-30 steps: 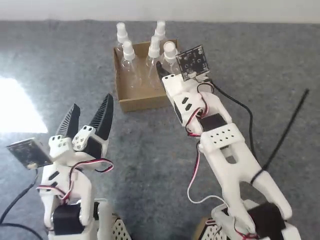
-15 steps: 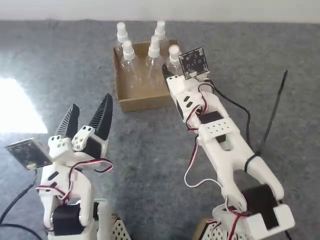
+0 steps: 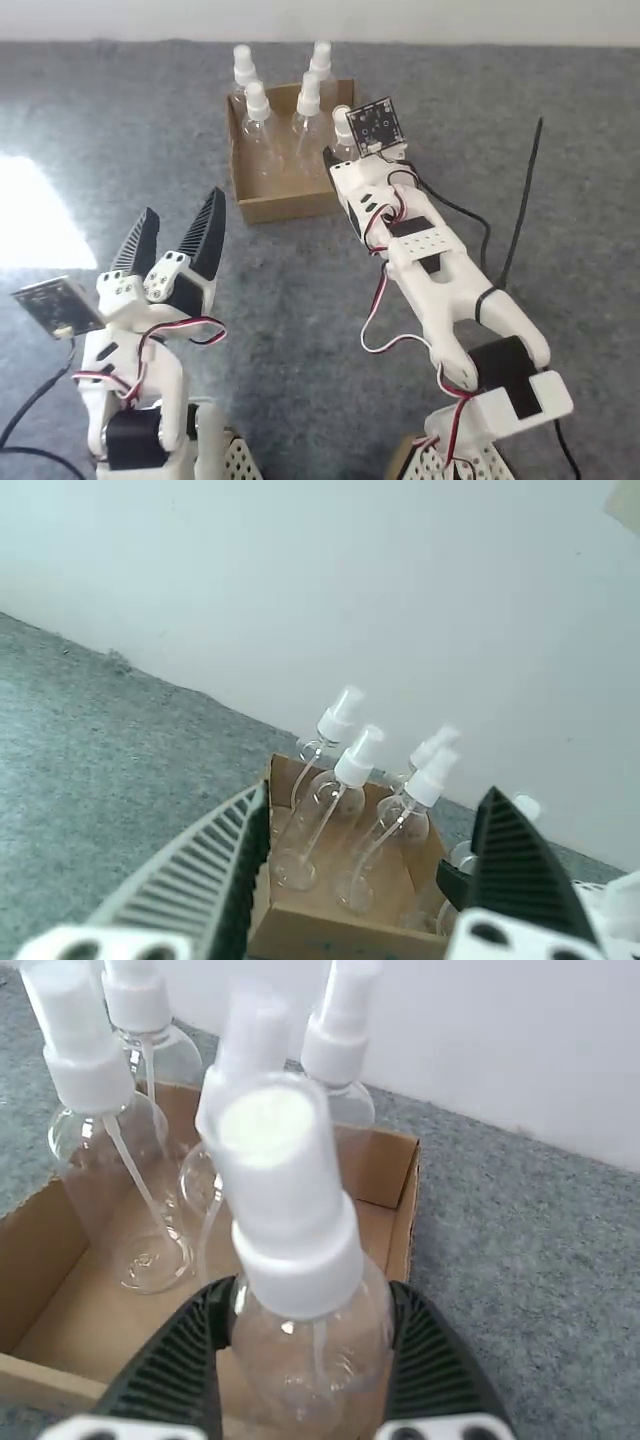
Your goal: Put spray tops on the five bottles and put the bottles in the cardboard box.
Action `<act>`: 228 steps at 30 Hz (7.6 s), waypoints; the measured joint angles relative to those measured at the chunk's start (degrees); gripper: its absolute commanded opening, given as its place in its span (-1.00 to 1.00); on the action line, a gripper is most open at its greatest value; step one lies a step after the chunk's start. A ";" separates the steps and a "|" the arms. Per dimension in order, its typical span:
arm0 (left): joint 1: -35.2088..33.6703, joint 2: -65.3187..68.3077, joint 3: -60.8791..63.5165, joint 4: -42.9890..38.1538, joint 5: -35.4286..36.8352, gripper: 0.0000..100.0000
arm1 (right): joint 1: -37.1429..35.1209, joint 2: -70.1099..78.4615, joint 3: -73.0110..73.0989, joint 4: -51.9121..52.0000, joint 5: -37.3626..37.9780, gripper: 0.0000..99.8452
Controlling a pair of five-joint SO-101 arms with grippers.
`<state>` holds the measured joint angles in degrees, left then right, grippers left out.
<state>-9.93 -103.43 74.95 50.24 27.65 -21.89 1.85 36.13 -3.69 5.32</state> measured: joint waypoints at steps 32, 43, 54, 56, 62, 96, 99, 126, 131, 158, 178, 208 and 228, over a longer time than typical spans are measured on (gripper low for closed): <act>0.00 0.00 0.00 0.00 0.00 -0.40 | 0.00 5.63 -8.18 9.49 0.00 -0.99; 0.00 0.00 0.00 0.00 0.00 -0.40 | 0.00 7.74 -11.52 11.60 0.00 -0.99; 0.00 0.00 0.00 0.00 0.00 -0.40 | -0.09 7.74 -11.52 11.78 0.00 -0.70; 0.00 0.00 0.00 0.00 0.00 -0.40 | -0.09 7.74 -11.52 11.78 0.00 -0.70; 0.00 0.00 0.00 0.00 0.00 -0.40 | -0.09 7.74 -11.52 12.22 0.00 -0.69; 0.00 0.00 0.00 0.00 0.00 -0.40 | -0.09 8.26 -12.04 15.03 0.00 -0.36; 0.00 0.00 0.00 0.00 0.00 -0.40 | -0.09 8.26 -12.04 15.03 0.00 -0.36; 0.00 0.00 0.00 0.00 0.00 -0.40 | -1.23 8.26 -14.51 22.86 0.00 -0.24; 0.00 0.00 0.00 0.00 0.00 -0.40 | -1.58 8.26 -14.51 25.85 0.00 -0.24; 0.00 0.00 0.00 0.00 0.00 -0.40 | -4.48 -17.49 -0.97 30.07 0.00 -0.62; 0.00 0.00 0.00 -6.68 -2.73 -0.57 | -6.68 -42.55 8.18 30.07 0.00 -0.98; -0.79 0.00 8.44 -7.47 -9.67 -0.70 | 2.02 -82.81 34.99 30.07 0.00 -0.97; -0.79 0.00 5.01 -1.32 -8.09 -0.97 | 2.20 -98.90 53.27 30.07 0.00 -0.97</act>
<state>-10.73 -103.43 79.96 48.92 19.56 -19.69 -97.05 89.41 26.37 5.32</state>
